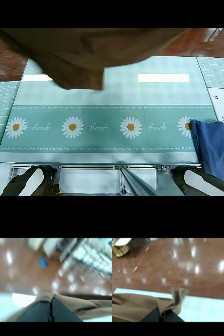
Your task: Fold the shirts.
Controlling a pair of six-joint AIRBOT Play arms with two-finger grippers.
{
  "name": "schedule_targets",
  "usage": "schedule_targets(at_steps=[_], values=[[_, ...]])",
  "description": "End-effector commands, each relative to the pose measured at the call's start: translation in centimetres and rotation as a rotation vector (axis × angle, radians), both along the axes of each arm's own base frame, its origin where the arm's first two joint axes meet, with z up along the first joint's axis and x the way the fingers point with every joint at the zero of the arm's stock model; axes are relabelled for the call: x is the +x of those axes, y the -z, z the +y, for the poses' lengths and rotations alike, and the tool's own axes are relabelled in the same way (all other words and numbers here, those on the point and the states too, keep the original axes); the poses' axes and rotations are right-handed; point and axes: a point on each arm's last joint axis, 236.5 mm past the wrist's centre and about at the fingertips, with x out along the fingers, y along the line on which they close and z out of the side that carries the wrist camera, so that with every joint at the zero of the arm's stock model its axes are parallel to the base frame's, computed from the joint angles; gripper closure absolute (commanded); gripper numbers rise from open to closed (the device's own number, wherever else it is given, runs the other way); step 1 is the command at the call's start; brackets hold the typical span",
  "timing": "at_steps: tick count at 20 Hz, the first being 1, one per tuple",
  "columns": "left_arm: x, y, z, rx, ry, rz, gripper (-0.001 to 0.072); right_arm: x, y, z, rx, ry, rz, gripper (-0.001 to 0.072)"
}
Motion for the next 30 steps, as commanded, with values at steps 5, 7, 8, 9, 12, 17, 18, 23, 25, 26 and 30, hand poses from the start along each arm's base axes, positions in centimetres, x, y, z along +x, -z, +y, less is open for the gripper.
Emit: schedule_targets(at_steps=[5, 7, 8, 9, 12, 17, 18, 23, 25, 26, 30], values=[[-14.5, -10.5, -1.3, 0.385, -0.266, -0.278, 0.0690, -16.5, -6.5, -1.1, -0.268, 0.272, -0.182, 0.0689], [-18.5, -11.1, -1.5, 0.431, -0.333, -0.324, 0.0690, -19.7, -6.6, -1.3, -0.290, 0.333, -0.205, 0.0689], [-20.4, -11.3, -1.1, 0.449, -0.365, -0.345, 0.0690, -20.9, -6.2, -1.5, -0.296, 0.360, -0.199, 0.0689], [-21.9, -11.4, -0.6, 0.450, -0.384, -0.355, 0.0690, -21.8, -5.5, -1.9, -0.296, 0.387, -0.185, 0.0689], [-23.1, -9.3, 1.4, 0.422, -0.385, -0.273, 0.0690, -22.0, -2.6, -2.6, -0.291, 0.401, -0.103, 0.0689], [-14.1, 1.7, 4.5, 0.405, -0.376, 0.130, 0.0690, -15.6, 6.2, -2.7, -0.226, 0.293, 0.132, 0.0689], [-11.7, 4.9, 4.7, 0.395, -0.352, 0.227, 0.0690, -13.8, 8.6, -2.3, -0.199, 0.244, 0.190, 0.0689], [-0.2, 18.8, 3.4, 0.313, -0.208, 0.488, 0.0690, -4.1, 19.8, -0.1, -0.018, 0.018, 0.395, 0.0689], [4.4, 23.4, 3.6, 0.279, -0.207, 0.531, 0.0690, 0.0, 24.2, -0.4, 0.001, -0.011, 0.467, 0.0689], [6.4, 25.6, 3.7, 0.261, -0.204, 0.564, 0.0690, 2.4, 26.5, -0.3, 0.010, -0.020, 0.489, 0.0689], [14.8, 33.5, 4.3, 0.134, -0.236, 0.606, 0.0690, 11.2, 34.7, -1.3, 0.061, 0.030, 0.560, 0.0689]])
